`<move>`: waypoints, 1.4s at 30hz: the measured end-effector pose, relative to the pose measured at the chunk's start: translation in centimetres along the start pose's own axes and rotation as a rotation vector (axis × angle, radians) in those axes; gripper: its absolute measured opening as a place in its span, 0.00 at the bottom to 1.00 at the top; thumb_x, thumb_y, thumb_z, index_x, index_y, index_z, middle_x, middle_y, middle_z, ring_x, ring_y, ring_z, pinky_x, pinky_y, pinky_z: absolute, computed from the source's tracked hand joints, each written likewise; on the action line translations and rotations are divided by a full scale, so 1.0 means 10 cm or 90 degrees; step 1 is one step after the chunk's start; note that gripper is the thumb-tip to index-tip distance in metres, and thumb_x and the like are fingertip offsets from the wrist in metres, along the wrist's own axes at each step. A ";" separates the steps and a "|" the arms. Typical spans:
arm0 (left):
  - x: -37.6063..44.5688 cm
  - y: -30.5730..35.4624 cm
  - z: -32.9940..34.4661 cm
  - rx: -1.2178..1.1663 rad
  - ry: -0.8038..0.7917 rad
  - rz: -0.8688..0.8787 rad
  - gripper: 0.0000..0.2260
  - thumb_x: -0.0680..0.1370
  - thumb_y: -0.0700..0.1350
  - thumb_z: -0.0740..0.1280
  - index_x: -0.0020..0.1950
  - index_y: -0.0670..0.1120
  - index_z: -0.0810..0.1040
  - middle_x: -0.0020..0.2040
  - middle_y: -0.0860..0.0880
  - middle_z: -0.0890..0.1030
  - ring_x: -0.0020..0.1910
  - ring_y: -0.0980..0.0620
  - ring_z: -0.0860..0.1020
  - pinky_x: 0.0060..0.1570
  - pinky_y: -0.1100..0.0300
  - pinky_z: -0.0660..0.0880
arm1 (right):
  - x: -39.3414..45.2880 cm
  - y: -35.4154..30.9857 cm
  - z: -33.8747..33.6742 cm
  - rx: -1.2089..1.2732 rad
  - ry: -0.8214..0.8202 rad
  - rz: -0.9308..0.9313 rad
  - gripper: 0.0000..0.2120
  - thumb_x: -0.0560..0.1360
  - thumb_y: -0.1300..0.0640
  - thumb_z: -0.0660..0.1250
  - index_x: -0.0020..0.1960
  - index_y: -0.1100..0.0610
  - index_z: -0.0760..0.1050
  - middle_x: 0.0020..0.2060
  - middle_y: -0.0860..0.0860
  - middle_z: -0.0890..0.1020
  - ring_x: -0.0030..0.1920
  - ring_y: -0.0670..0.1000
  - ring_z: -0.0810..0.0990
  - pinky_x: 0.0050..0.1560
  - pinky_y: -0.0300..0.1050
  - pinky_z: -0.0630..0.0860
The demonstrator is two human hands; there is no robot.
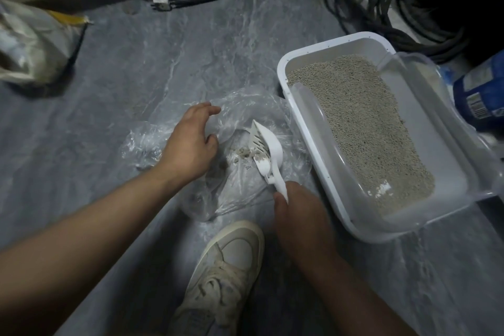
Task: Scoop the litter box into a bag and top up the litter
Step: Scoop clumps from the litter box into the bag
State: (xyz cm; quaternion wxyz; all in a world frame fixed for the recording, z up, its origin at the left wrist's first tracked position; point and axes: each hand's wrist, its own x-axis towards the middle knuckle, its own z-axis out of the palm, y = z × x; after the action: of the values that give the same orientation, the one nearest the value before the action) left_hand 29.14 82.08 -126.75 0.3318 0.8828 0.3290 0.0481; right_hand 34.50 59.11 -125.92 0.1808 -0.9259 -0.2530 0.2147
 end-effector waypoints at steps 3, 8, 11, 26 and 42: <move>0.00 0.00 0.00 -0.003 0.003 -0.006 0.25 0.78 0.35 0.66 0.75 0.47 0.71 0.78 0.47 0.68 0.75 0.47 0.70 0.75 0.55 0.65 | 0.01 0.00 0.01 -0.020 -0.008 0.008 0.10 0.81 0.49 0.59 0.52 0.55 0.74 0.49 0.54 0.80 0.51 0.60 0.79 0.48 0.53 0.73; -0.02 0.01 -0.02 -0.010 0.009 -0.007 0.25 0.78 0.36 0.66 0.75 0.47 0.71 0.77 0.46 0.69 0.74 0.47 0.71 0.74 0.53 0.66 | -0.02 -0.02 -0.02 -0.021 0.014 0.013 0.10 0.81 0.49 0.59 0.51 0.55 0.74 0.48 0.53 0.80 0.50 0.60 0.79 0.47 0.54 0.74; -0.01 0.04 -0.03 -0.011 0.016 -0.010 0.25 0.78 0.36 0.67 0.75 0.46 0.71 0.77 0.46 0.69 0.74 0.48 0.70 0.73 0.56 0.65 | -0.03 -0.04 -0.06 -0.042 0.019 0.006 0.11 0.82 0.49 0.59 0.51 0.55 0.75 0.48 0.53 0.80 0.50 0.60 0.79 0.46 0.53 0.73; 0.09 0.54 -0.07 -0.206 0.157 0.027 0.13 0.78 0.38 0.67 0.61 0.49 0.77 0.61 0.52 0.79 0.55 0.57 0.79 0.51 0.73 0.72 | -0.06 -0.06 -0.56 0.360 0.007 0.102 0.14 0.79 0.48 0.66 0.39 0.55 0.79 0.30 0.49 0.82 0.28 0.47 0.78 0.33 0.43 0.74; 0.14 1.36 0.62 -0.425 -0.247 -0.301 0.29 0.71 0.66 0.75 0.50 0.39 0.80 0.47 0.39 0.81 0.44 0.40 0.85 0.47 0.40 0.84 | 0.11 0.95 -1.89 -0.113 0.130 0.194 0.14 0.79 0.51 0.62 0.40 0.59 0.76 0.34 0.55 0.80 0.33 0.56 0.76 0.36 0.48 0.71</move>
State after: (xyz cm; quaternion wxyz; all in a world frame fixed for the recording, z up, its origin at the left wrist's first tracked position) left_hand 39.55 71.83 -123.36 0.6555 0.6210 0.4198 -0.0917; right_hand 48.36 47.78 -114.51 0.0888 -0.9826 -0.1084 0.1215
